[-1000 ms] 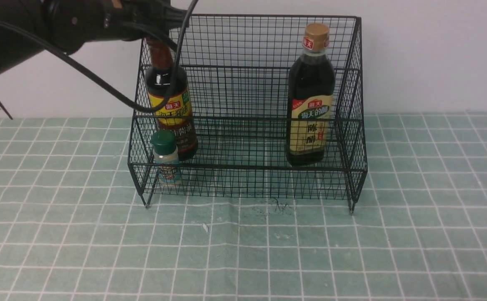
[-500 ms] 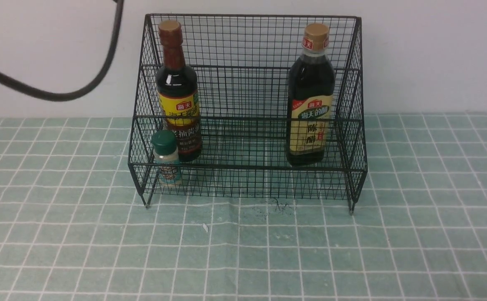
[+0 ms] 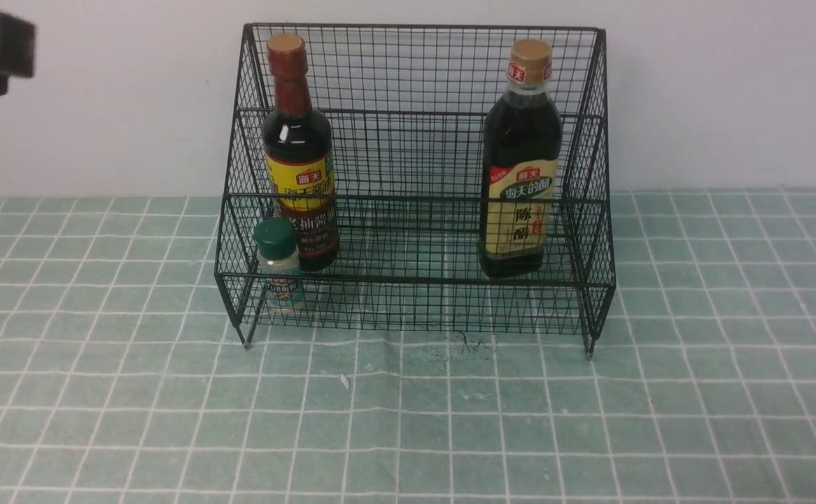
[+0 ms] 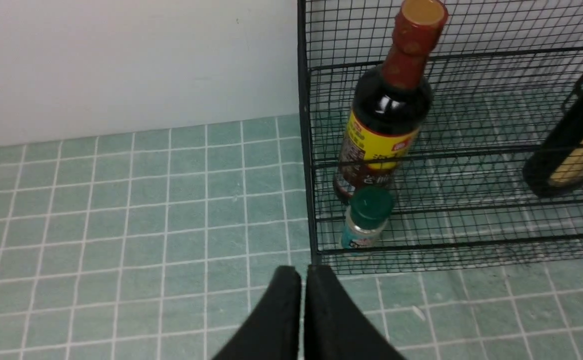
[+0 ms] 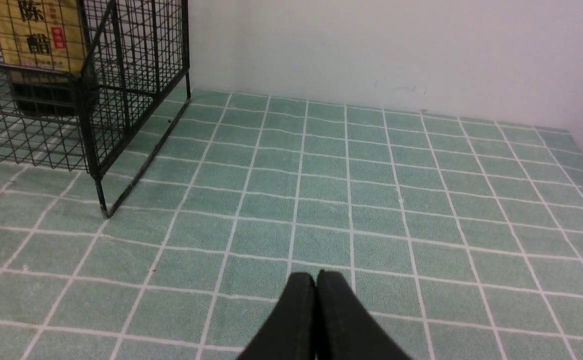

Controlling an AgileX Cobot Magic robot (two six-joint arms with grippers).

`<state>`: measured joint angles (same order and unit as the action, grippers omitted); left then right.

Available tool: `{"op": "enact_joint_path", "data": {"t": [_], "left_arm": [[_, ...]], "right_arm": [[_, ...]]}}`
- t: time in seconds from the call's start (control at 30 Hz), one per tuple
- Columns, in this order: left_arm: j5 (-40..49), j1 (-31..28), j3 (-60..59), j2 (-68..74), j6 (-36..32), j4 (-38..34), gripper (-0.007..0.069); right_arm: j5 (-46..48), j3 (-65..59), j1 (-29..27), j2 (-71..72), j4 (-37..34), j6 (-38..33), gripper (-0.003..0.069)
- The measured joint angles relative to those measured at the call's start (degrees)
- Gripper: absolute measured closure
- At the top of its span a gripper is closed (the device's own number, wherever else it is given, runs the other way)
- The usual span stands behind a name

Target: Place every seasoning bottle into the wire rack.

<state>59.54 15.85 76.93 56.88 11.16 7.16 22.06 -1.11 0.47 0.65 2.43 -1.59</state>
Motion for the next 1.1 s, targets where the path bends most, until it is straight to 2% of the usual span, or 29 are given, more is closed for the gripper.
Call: {"op": "enact_joint_path", "data": {"t": [0.1, 0.4, 0.77, 0.87, 0.93, 1.1], "left_arm": [[-1.83, 0.00, -7.54, -8.65, 0.05, -2.36, 0.0631], [-1.99, 0.00, -20.17, -23.56, 0.05, -2.61, 0.0631], [-2.87, 0.00, -21.95, -28.29, -2.72, -2.11, 0.0631], [-6.37, 0.00, -23.12, -28.47, -3.19, -1.52, 0.0631], [-12.32, -0.38, -26.68, -29.89, -3.90, -1.51, 0.0631], [-26.75, -5.01, -41.91, -38.41, -6.22, -4.68, 0.0631]], "right_arm": [[0.00, 0.00, 0.00, 0.00, 0.00, 0.00, 0.0673], [0.00, 0.00, 0.00, 0.00, 0.00, 0.00, 0.0673], [0.00, 0.00, 0.00, 0.00, 0.00, 0.00, 0.0673], [0.00, 0.00, 0.00, 0.00, 0.00, 0.00, 0.0673], [0.00, 0.00, 0.00, 0.00, 0.00, 0.00, 0.0673], [0.00, 0.00, 0.00, 0.00, 0.00, 0.00, 0.0673]]}}
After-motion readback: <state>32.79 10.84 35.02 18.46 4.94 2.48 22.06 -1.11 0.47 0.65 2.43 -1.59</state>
